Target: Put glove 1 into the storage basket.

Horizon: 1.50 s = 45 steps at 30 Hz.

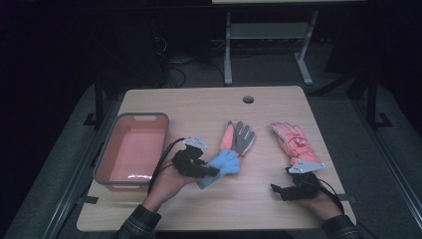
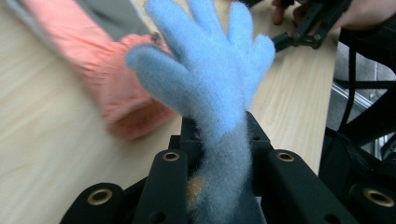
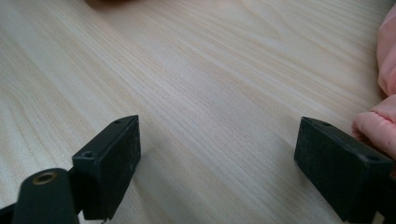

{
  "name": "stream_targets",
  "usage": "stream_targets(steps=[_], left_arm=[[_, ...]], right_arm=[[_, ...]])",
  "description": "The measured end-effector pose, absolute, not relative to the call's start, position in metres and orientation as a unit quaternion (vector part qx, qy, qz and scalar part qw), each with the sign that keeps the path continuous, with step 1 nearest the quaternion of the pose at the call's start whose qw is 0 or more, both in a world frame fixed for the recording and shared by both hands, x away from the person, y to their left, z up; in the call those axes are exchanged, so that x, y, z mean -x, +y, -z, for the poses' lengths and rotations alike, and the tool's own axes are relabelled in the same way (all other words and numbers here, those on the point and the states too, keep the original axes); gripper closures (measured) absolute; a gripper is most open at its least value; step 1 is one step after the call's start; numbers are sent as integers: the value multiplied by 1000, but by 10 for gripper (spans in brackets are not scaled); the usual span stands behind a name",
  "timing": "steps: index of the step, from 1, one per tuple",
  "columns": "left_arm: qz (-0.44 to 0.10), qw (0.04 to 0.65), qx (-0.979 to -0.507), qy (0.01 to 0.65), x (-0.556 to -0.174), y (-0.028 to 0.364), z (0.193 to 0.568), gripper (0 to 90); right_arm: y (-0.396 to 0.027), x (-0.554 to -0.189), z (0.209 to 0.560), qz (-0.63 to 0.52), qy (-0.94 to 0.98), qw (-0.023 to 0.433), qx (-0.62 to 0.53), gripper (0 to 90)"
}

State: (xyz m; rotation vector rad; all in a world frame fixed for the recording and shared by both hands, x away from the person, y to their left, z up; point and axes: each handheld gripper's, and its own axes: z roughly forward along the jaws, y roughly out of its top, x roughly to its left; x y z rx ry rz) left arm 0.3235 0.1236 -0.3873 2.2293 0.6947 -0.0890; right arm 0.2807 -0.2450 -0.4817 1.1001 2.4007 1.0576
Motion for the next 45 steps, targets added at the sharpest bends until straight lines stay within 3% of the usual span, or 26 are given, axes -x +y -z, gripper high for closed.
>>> stream_targets(steps=[18, 45], left_arm=[[-31, 410, -843, 347, -346, 201, 358, 756], [-108, 385, -791, 463, -366, 302, 366, 755]], right_arm=[[-245, -281, 482, -368, 835, 149, -382, 141], [-244, -281, 482, -367, 835, 147, -382, 142]])
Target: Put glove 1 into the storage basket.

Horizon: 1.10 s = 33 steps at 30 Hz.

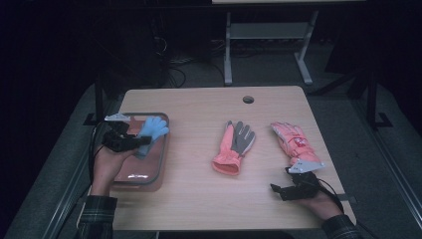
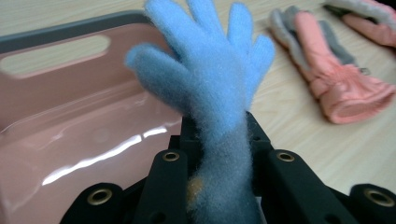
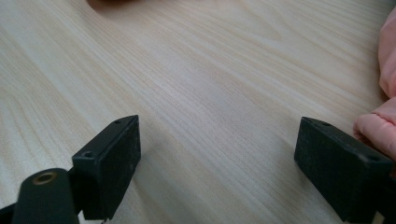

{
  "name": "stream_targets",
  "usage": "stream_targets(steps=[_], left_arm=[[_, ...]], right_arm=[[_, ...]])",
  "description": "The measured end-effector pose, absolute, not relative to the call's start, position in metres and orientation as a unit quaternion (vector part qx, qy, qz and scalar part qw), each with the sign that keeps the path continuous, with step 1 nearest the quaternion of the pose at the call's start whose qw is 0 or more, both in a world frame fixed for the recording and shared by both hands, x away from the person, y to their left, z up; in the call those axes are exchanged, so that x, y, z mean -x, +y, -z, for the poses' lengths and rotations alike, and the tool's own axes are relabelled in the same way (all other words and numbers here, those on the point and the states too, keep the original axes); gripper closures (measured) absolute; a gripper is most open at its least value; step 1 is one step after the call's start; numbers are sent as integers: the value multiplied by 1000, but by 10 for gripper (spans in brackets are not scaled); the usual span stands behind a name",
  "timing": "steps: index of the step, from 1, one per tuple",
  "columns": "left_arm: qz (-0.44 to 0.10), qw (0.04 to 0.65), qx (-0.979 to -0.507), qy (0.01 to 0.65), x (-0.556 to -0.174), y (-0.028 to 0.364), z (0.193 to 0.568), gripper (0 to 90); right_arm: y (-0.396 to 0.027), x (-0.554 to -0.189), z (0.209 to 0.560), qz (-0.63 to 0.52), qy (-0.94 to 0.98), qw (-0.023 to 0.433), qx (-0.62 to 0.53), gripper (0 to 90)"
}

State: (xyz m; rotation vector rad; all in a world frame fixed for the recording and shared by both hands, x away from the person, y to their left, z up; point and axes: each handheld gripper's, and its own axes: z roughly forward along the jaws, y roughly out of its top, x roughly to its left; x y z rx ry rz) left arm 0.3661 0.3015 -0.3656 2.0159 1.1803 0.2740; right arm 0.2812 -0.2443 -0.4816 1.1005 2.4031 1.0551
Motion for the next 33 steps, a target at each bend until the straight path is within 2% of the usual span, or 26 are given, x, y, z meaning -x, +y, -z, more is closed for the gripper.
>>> stream_targets(steps=[14, 26, 30, 33], left_arm=[[-86, 345, -788, 504, -403, 310, 402, 750], [-58, 294, -791, 533, -413, 318, 430, 727], [-52, 285, -794, 535, -414, 318, 434, 693], [-57, 280, -794, 536, -414, 317, 436, 613]], right_arm=[[-243, -282, 482, -367, 835, 148, -382, 142], [-243, -282, 482, -367, 835, 148, -382, 141], [-243, -282, 482, -367, 835, 147, -382, 141], [-243, -282, 482, -367, 835, 147, -382, 142]])
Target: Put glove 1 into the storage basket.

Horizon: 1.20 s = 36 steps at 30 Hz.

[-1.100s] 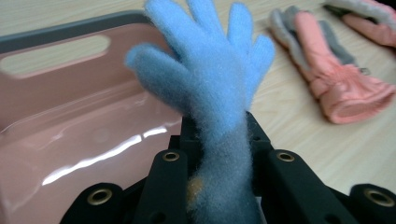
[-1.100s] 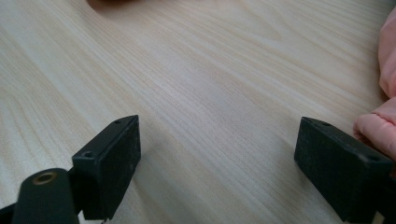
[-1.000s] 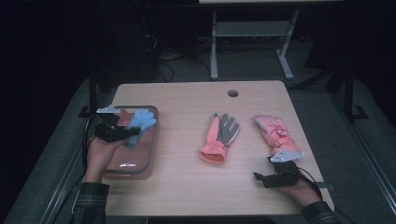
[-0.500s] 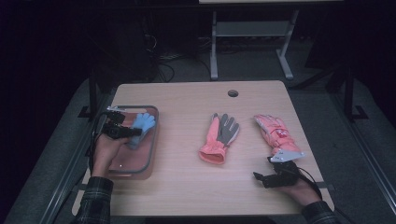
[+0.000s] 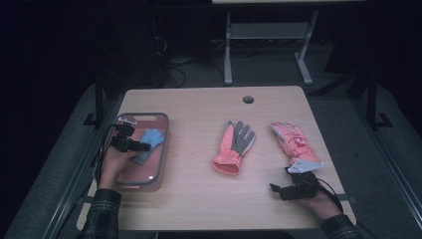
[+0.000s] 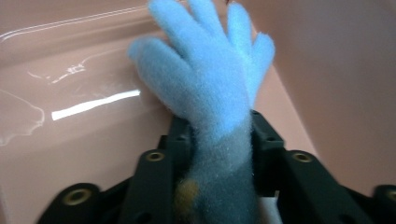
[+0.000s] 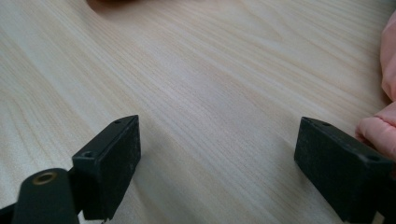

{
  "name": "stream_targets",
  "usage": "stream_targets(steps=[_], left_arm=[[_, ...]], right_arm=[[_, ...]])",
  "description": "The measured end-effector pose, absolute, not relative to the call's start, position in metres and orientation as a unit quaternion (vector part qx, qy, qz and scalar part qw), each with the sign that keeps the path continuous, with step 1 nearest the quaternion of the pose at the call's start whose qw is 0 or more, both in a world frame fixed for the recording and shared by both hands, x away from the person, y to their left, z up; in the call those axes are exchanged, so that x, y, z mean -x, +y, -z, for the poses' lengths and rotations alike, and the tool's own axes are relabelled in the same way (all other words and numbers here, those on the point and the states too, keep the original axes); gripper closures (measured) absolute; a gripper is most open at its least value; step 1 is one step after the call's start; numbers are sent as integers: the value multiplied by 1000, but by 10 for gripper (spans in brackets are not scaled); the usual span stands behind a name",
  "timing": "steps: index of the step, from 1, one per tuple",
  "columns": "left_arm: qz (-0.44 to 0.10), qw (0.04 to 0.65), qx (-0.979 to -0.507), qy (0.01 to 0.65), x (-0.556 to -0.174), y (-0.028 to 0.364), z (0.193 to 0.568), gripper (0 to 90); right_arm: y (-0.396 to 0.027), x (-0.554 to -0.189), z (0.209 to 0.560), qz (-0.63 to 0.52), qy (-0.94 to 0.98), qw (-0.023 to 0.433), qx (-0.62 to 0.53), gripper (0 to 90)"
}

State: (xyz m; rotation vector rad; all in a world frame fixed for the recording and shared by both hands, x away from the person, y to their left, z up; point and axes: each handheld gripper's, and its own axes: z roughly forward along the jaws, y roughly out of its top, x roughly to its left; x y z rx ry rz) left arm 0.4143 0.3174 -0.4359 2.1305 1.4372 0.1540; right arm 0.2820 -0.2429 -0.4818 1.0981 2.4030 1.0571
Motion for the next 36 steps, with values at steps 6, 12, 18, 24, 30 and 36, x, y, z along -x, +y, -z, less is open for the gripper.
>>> stream_targets(steps=[6, 12, 18, 24, 30, 36], left_arm=[[-68, 267, -796, 540, -415, 317, 438, 381], [-89, 277, -786, 545, -413, 319, 433, 225], [-110, 291, -783, 539, -408, 316, 418, 181], [-117, 325, -785, 514, -399, 307, 397, 178], [-117, 346, -796, 483, -391, 288, 380, 177], [-109, 374, -803, 451, -383, 268, 368, 178]], right_arm=[[-243, -282, 482, -367, 835, 147, -382, 141], [-243, -282, 482, -367, 835, 147, -382, 141], [-243, -282, 482, -367, 835, 147, -382, 141], [-243, -282, 482, -367, 835, 147, -382, 141], [-243, -282, 482, -367, 836, 147, -381, 141], [-243, -282, 482, -367, 836, 146, -381, 142]])
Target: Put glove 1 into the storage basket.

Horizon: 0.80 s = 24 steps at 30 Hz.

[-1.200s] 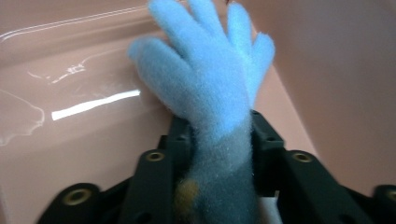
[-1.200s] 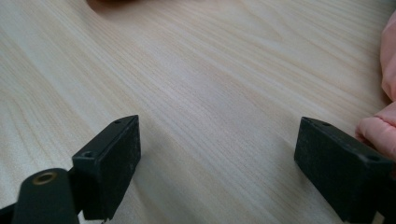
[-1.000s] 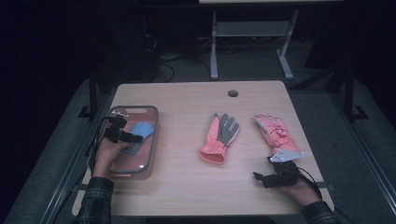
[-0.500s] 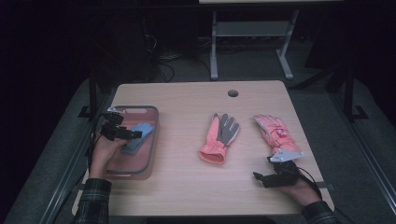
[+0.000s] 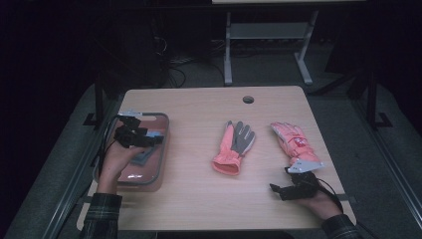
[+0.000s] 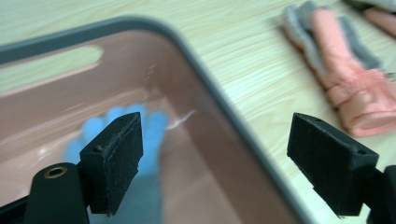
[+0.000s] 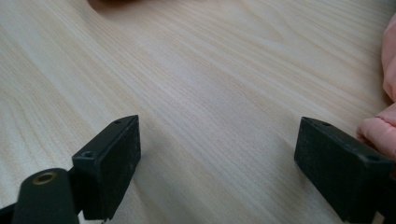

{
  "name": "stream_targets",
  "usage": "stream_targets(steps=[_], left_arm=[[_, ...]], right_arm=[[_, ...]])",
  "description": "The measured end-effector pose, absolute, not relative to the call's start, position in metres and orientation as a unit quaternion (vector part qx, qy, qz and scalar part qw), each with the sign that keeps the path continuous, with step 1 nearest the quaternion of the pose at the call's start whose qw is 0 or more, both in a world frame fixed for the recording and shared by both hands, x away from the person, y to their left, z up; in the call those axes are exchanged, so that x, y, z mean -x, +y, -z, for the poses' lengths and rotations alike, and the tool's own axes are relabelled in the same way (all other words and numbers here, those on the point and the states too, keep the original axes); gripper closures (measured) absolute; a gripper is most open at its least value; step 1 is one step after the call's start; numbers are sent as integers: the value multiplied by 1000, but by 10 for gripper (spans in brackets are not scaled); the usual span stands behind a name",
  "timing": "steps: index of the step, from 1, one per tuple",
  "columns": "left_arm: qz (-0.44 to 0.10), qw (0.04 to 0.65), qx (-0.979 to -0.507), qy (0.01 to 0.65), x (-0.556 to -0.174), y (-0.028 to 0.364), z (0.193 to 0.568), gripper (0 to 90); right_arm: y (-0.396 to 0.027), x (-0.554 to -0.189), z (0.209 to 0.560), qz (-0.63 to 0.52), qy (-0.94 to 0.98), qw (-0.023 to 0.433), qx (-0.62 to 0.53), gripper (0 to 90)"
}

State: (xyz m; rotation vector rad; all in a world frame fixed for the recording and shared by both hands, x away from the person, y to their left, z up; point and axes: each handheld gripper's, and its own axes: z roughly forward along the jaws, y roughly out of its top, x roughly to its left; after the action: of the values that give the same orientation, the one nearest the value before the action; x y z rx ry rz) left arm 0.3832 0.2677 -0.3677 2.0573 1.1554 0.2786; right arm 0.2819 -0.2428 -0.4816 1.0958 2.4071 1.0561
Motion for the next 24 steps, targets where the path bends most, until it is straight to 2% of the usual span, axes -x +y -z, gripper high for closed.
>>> stream_targets(steps=[9, 14, 15, 18, 24], left_arm=[[-84, 397, -817, 411, -374, 232, 364, 181], [-75, 403, -827, 385, -368, 214, 363, 240], [-73, 411, -824, 383, -367, 211, 363, 268], [-60, 417, -828, 370, -364, 202, 363, 427], [-41, 417, -839, 348, -360, 176, 367, 808]], right_arm=[[-243, -282, 482, -367, 836, 146, -380, 141], [-243, -282, 482, -367, 837, 146, -379, 141], [-243, -282, 482, -367, 837, 146, -379, 141], [-243, -282, 482, -367, 837, 146, -379, 142], [-243, -282, 482, -367, 837, 145, -378, 142]])
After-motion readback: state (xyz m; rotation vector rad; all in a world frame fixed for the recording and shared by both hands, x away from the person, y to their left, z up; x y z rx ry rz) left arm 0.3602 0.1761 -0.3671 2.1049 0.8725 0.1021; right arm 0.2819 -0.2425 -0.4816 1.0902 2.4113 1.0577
